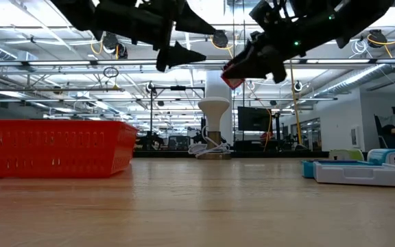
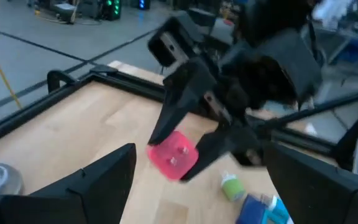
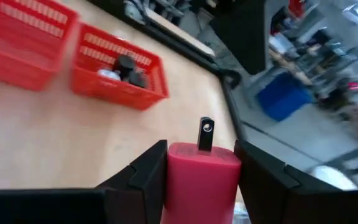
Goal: Pick & Place Office items
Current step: Put the pink charger adapter into the top red basket
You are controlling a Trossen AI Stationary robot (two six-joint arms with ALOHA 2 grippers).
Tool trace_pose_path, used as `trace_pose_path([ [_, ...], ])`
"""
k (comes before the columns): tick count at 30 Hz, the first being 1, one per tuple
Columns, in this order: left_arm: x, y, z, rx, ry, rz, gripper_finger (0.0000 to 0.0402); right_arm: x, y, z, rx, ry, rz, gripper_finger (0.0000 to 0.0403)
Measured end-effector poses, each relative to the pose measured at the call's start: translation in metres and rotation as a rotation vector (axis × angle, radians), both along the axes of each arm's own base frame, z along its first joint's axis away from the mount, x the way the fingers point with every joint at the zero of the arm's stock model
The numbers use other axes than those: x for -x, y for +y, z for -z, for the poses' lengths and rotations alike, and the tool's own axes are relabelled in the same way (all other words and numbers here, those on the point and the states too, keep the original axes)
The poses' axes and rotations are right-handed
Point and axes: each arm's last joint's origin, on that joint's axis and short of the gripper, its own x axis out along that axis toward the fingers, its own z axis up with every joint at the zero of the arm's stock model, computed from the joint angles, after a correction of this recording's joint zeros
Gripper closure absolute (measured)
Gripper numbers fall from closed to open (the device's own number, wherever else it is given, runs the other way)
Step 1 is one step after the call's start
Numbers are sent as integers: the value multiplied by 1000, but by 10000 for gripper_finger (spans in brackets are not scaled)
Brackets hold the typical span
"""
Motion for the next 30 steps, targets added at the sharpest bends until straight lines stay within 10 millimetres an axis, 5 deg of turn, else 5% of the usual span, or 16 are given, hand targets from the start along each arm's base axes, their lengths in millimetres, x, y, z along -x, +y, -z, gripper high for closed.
trace_pose_path([
  [7,-3,11,9,189,-1,-103,50,-11,-1,-3,192,-80,33,250],
  [20,-7,16,15,188,-19,-205,50,-19,-1,3,253,-102,23,251],
  [30,-49,8,17,144,18,-167,50,-19,-1,1,250,-117,30,249],
])
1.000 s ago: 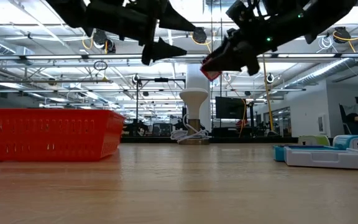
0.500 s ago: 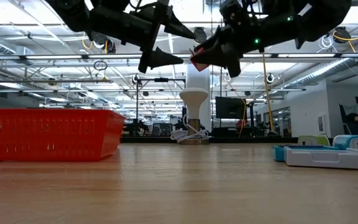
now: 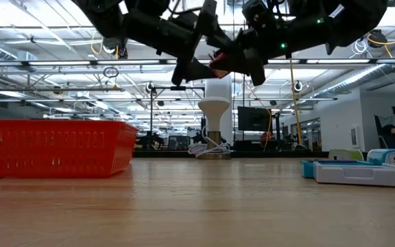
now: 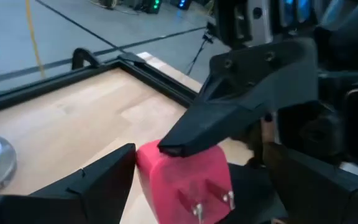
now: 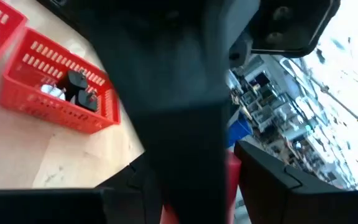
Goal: Pick & Place Office items
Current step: Put the pink charger adapter into the top red basket
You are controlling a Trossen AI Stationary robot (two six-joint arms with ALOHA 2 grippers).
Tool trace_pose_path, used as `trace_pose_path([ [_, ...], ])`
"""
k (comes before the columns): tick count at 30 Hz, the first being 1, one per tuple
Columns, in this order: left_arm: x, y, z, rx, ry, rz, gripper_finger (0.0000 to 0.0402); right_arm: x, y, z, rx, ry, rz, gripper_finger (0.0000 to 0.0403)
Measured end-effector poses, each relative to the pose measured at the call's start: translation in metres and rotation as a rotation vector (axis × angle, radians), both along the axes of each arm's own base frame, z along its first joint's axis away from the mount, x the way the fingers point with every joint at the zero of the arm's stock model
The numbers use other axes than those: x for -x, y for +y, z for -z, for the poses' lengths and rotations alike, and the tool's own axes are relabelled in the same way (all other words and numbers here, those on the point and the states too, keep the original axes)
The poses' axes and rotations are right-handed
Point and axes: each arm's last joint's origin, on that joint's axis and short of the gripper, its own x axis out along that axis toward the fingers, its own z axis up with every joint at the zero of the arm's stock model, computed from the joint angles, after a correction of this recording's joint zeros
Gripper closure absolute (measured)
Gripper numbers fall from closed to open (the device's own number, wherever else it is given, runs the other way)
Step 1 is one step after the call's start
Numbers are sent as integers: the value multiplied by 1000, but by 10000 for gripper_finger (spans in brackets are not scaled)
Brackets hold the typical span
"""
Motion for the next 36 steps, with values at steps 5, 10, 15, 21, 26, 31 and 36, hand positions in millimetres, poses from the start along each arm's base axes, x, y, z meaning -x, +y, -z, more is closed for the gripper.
trace_pose_path([
  [5,-3,5,-8,-2,78,-37,50,1,-1,2,-1,20,42,248],
  [10,-2,7,-12,-3,80,-50,51,1,-2,3,3,31,78,249],
  [15,-1,7,-10,1,106,-78,59,1,-2,3,3,29,77,249],
  [21,0,9,-9,-4,106,-115,142,1,-2,3,-1,27,77,246],
  [26,0,12,-10,-4,104,-105,239,1,-2,3,0,29,74,245],
  [31,3,16,-12,-62,130,-73,248,1,-2,4,-65,7,85,214],
  [36,23,15,-27,-117,242,-117,248,6,2,1,-235,-46,125,196],
])
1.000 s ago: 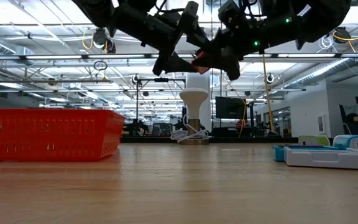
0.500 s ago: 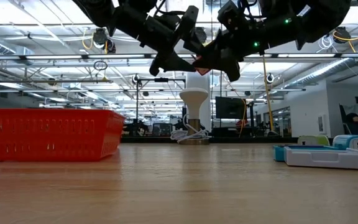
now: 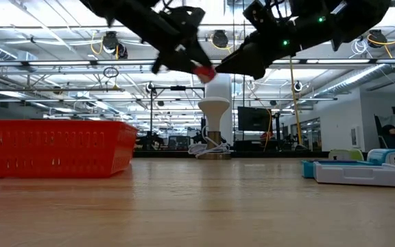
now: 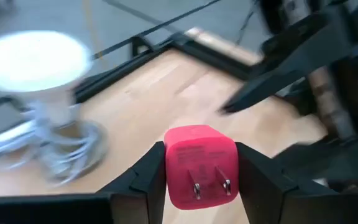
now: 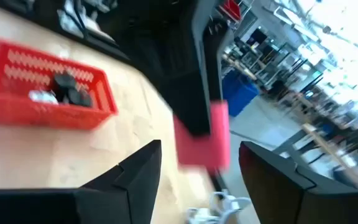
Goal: Pick & Place Office items
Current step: Put the pink charger adapter into the top red basket
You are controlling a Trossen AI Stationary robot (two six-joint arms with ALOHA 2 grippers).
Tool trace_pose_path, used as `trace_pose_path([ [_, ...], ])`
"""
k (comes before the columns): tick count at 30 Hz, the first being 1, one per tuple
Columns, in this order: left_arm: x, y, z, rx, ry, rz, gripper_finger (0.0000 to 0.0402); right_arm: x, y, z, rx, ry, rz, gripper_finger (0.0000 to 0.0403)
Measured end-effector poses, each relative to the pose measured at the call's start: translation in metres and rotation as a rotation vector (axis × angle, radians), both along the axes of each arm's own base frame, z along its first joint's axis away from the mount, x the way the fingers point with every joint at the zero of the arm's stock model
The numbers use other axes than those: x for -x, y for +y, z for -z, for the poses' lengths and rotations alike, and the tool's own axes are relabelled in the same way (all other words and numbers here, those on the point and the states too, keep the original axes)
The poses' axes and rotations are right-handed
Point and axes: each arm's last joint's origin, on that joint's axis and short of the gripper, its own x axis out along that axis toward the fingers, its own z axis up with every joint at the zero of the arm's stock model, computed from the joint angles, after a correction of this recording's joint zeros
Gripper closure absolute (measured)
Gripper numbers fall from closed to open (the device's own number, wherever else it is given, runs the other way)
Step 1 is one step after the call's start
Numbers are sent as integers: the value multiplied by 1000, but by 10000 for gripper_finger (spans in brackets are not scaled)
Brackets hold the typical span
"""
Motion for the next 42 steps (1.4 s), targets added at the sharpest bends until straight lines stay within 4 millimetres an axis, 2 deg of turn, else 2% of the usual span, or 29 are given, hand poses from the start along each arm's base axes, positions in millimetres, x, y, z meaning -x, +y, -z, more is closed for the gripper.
trace_pose_path([
  [10,75,-9,-32,-4,287,-187,248,23,6,-16,-217,-28,-17,201],
  [14,103,-14,-34,47,412,-216,248,34,6,-17,-246,-61,-42,204],
  [18,121,-18,-27,135,549,-251,248,44,5,-13,-266,-72,-30,204],
  [21,129,-20,-23,201,633,-234,248,50,4,-9,-286,-82,-26,206],
  [26,130,-21,-9,240,690,-211,248,56,4,-4,-300,-86,-19,207],
  [33,132,-10,21,334,694,-126,248,56,4,-3,-300,-86,-20,211],
  [37,137,-1,37,369,706,-160,248,56,4,-3,-300,-87,-19,211],
  [42,140,7,46,386,687,-197,248,56,4,-3,-300,-87,-19,211],
])
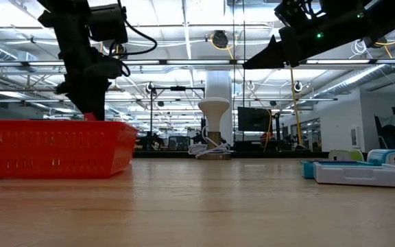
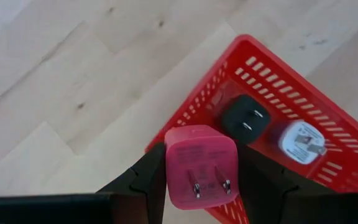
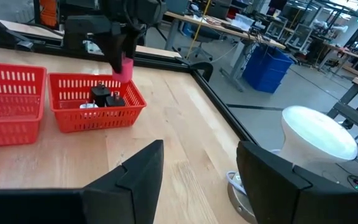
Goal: Pick & Place Office items
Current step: Put the pink charger adapter into the top red basket
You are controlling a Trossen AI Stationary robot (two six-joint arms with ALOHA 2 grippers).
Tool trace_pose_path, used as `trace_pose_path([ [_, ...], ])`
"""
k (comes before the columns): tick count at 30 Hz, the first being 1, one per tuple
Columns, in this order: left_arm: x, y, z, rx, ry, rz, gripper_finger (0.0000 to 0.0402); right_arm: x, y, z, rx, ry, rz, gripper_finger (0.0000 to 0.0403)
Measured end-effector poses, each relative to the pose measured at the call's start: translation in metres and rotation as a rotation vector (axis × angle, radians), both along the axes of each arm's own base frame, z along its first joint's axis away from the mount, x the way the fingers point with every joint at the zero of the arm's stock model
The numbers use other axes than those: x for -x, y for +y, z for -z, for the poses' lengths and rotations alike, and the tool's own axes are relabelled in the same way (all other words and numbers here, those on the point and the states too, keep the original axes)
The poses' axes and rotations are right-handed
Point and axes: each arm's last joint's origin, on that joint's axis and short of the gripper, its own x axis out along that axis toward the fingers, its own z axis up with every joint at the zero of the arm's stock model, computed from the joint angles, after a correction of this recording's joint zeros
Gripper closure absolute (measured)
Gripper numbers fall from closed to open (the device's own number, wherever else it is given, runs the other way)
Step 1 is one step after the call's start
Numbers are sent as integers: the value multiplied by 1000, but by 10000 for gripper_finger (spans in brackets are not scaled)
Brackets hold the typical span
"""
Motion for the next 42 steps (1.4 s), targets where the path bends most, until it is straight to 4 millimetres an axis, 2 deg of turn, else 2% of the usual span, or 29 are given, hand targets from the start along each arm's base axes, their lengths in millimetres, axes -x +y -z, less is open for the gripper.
trace_pose_path([
  [6,-1,1,9,36,-54,9,248,0,0,0,0,0,0,214],
  [20,3,0,24,44,-57,-15,248,0,0,0,0,0,0,216],
  [30,2,0,25,50,-75,-26,248,0,0,0,0,0,0,216],
  [42,-4,0,47,95,25,-22,248,0,0,-1,3,-15,0,216],
])
